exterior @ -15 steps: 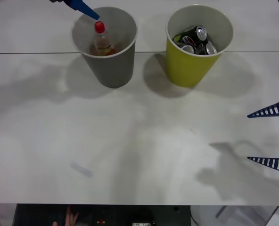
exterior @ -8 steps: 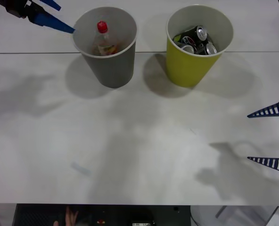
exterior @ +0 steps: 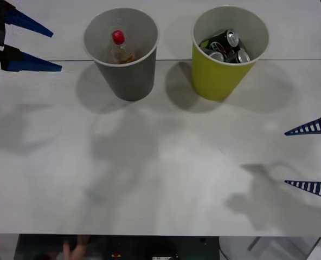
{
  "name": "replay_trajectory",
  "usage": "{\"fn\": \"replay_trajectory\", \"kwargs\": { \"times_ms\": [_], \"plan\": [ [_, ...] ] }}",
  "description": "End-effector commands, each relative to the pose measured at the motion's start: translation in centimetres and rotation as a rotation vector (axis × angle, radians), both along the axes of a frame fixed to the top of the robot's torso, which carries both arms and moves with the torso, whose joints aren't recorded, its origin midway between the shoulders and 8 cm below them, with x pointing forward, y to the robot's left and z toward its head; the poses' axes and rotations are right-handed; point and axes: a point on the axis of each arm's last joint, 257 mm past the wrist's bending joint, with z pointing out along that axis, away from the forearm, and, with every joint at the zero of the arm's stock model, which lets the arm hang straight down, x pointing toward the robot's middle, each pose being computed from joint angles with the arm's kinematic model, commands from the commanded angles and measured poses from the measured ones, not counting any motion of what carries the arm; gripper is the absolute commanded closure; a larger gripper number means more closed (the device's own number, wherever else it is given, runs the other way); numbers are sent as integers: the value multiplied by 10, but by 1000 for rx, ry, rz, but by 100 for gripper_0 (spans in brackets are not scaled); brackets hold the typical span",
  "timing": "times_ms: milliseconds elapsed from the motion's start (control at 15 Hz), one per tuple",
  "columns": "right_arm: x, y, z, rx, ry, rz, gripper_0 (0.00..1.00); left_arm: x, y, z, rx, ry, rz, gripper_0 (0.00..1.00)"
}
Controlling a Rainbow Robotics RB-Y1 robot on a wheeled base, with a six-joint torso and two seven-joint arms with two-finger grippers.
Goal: Put the can into the green bin and the plastic bottle into the gray bin
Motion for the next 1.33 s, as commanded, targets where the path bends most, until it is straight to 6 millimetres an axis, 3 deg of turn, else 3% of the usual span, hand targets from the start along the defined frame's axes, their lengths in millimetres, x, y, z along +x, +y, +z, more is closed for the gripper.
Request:
{"fn": "replay_trajectory", "kwargs": {
  "times_ms": [67,867,1333],
  "plan": [
    [0,0,0,0,0,0,0,-17,8,-16,14,-44,-46,0],
    [0,0,0,0,0,0,0,-94,41,-88,113,-208,-233,0],
    [0,0,0,0,0,0,0,-134,35,-130,133,-240,-284,0]
  ]
}}
